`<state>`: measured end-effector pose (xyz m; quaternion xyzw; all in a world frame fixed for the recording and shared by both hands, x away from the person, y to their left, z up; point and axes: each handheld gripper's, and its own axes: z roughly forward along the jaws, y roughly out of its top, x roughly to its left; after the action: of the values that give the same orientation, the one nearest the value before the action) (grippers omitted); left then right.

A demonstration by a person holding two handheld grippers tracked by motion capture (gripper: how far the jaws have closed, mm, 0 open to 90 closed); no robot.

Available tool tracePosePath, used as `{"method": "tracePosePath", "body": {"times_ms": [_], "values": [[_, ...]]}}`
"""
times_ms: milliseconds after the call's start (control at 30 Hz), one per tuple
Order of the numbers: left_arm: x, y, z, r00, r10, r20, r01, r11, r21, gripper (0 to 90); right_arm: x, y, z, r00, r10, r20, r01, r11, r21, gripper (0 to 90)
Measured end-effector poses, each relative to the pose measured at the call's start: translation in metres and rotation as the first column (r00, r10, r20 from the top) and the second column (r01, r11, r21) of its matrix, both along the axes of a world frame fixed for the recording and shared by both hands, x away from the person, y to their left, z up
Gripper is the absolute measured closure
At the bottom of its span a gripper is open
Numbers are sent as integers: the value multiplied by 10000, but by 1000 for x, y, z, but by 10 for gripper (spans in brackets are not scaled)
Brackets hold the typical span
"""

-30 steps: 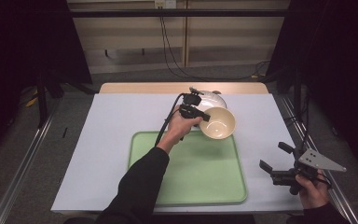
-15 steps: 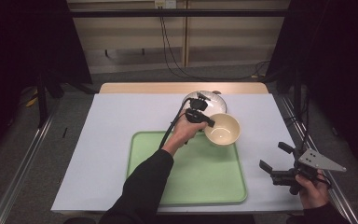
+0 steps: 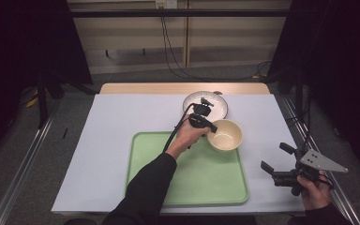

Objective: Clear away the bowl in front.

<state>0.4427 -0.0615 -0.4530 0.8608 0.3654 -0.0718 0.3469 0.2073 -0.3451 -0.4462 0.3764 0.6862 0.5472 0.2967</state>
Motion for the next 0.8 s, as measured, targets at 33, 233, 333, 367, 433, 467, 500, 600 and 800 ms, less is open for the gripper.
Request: {"method": "tracePosePath", "body": {"times_ms": [33, 233, 333, 367, 433, 467, 500, 600, 800], "values": [[0, 0, 0, 10000, 49, -8, -50, 9999, -100, 834, 0, 0, 0, 10000, 14, -5, -14, 10000, -4, 2], [1, -1, 0, 10000, 40, -23, -40, 10000, 71, 835, 0, 0, 0, 10000, 87, 2, -87, 10000, -43, 3], [0, -3, -1, 9999, 5, 137, -6, 10000, 74, 833, 1, 1, 0, 9999, 102, 64, -102, 9999, -57, 2], [0, -3, -1, 9999, 0, 167, -2, 9999, 140, 832, 0, 1, 0, 9999, 106, 60, -106, 9999, -56, 3], [0, -4, -2, 9998, 111, 189, -112, 9999, 65, 830, 0, 1, 0, 9999, 106, 56, -106, 9999, -33, 3], [0, -4, -2, 9996, 76, 256, -79, 9999, 85, 829, 0, 1, 0, 9999, 109, 56, -109, 9999, -32, 3], [0, -5, -2, 9994, 77, 327, -79, 10000, 60, 829, 0, 1, 0, 9999, 107, 49, -107, 9999, -40, 3], [-1, -5, -2, 9994, 117, 336, -119, 9999, 53, 825, 0, 0, 0, 10000, 59, 37, -59, 10000, -23, 2], [-3, -6, -3, 9988, 276, 399, -272, 9996, -110, 823, 0, 0, 0, 10000, 45, 21, -45, 10000, -2, 1]]}}
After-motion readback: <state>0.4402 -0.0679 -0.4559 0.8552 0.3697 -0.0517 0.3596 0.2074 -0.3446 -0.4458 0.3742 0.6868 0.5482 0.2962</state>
